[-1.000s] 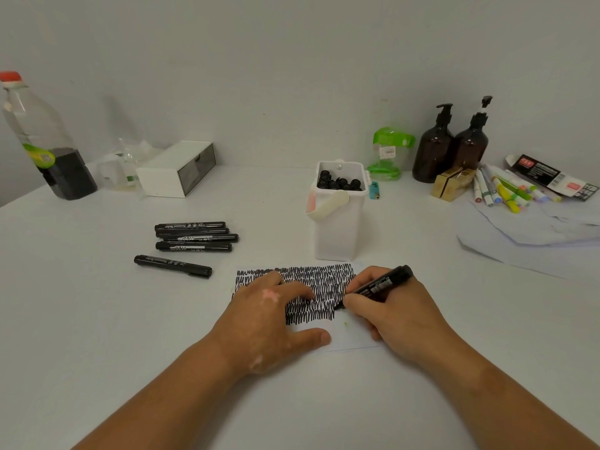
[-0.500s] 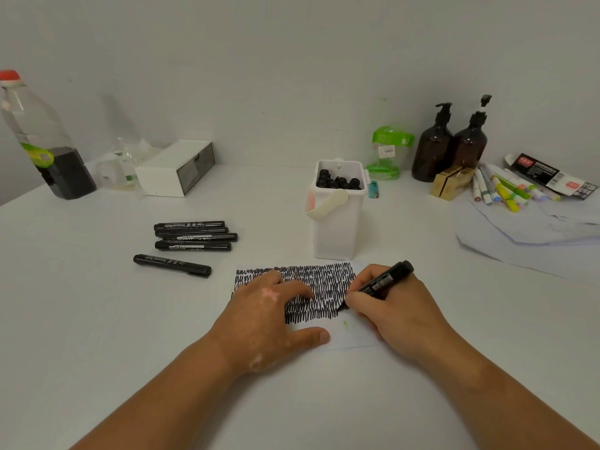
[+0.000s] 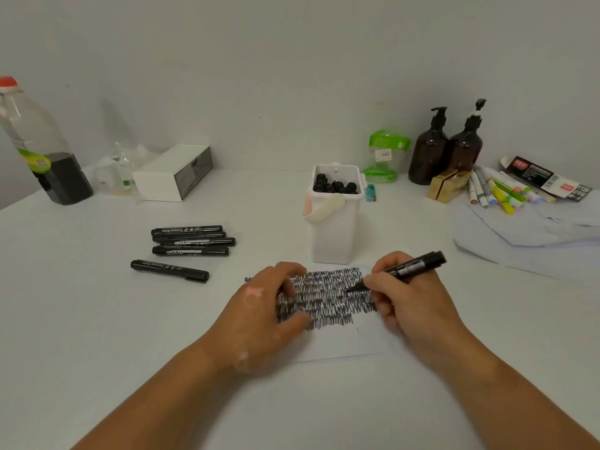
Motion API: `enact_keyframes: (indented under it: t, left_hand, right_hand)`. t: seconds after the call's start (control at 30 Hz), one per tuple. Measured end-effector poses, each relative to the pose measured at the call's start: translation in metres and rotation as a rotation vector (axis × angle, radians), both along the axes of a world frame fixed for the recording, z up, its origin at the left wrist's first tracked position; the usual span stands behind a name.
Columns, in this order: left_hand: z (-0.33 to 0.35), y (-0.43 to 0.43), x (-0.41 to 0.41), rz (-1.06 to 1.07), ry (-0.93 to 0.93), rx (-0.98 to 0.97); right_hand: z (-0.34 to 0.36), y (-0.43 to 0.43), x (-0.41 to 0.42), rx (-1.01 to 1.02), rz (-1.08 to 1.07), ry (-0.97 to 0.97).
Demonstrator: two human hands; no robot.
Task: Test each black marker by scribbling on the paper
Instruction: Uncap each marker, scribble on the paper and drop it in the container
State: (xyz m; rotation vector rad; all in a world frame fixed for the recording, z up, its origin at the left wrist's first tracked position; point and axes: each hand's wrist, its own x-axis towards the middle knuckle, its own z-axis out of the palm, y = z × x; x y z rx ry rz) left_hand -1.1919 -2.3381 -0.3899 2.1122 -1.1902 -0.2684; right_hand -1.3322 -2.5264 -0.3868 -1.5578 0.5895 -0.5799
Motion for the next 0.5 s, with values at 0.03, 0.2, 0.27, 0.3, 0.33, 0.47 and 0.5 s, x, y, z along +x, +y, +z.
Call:
enact_keyframes:
  t: [0.03, 0.2, 0.27, 0.3, 0.33, 0.47, 0.5]
  left_hand:
    - [0.002, 0.0, 0.001, -0.011, 0.118, -0.055]
    - [0.004, 0.001, 0.004, -0.049, 0.355, -0.211]
    - [0.001, 0.0, 0.005, -0.035, 0.461, -0.29]
    - [0.001, -0.001, 0.005, -0.018, 0.524, -0.329]
    - [0.001, -0.001, 0.006, -0.003, 0.573, -0.361]
    - [0.004, 0.0, 0.008, -0.001, 0.532, -0.355]
    - [0.005, 0.0, 0.007, -0.012, 0.51, -0.35]
  right_hand:
    - [0.002, -0.001, -0.001, 0.061, 0.003, -0.033]
    - [0.002, -0.005, -0.002, 0.052, 0.025, -0.093]
    - [0.004, -0.004, -0.003, 0.048, 0.049, -0.126]
    - [0.005, -0.004, -0.003, 0.064, 0.076, -0.148]
    - [0.007, -0.003, -0.003, 0.101, 0.105, -0.172]
    - [0.013, 0.0, -0.005, 0.25, 0.137, -0.233]
    - [0.015, 0.001, -0.005, 0.245, 0.133, -0.236]
